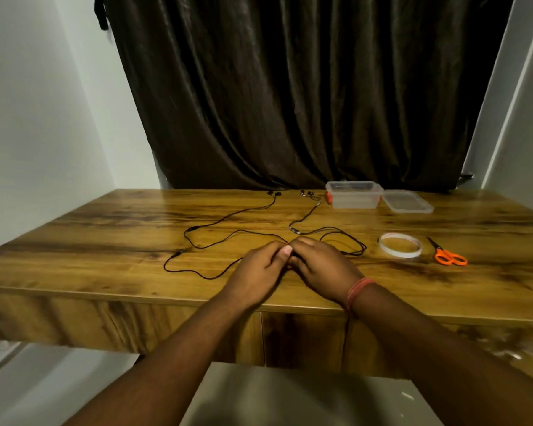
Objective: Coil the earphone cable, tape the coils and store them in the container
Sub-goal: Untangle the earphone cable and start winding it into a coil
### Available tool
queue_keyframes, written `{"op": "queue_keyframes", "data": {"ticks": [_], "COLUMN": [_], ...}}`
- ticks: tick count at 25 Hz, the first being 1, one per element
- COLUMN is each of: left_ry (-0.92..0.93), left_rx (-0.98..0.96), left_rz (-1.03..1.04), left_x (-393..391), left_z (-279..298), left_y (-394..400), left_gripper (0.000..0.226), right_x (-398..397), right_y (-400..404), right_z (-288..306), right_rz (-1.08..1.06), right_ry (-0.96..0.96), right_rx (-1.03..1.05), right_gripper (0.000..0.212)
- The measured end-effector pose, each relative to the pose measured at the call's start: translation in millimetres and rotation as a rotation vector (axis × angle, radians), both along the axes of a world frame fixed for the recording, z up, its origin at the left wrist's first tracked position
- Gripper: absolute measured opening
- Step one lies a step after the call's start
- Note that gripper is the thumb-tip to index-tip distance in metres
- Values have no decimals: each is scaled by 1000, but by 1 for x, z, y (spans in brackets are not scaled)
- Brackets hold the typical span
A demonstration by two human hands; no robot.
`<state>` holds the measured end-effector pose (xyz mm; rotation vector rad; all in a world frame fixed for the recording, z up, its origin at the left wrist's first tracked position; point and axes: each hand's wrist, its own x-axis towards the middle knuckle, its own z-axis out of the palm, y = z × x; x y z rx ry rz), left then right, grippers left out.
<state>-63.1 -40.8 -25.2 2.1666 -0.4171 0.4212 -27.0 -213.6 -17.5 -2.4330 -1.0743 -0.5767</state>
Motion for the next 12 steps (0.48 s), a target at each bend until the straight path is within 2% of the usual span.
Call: {"op": "queue_keyframes", "data": {"ticks": [2,8,10,12], "left_ry": [77,230,267,317], "left_rx": [-90,-299,-390,-483], "left_rz": [-15,-31,-112,-196], "left_x": [12,56,68,75], "left_z": [2,2,4,6], "left_y": [-3,-11,-14,-18], "left_gripper": [24,30,26,25], "right_x": [12,59,73,81], "right_y": [-1,-17,-19,-17], "right_z": [1,15,14,9], "right_rz": [-20,-135,-178,-186], "right_ry": [-51,-233,-231,-186], "right_rx": [1,-148,-108,17], "right_gripper": [6,13,11,6]}}
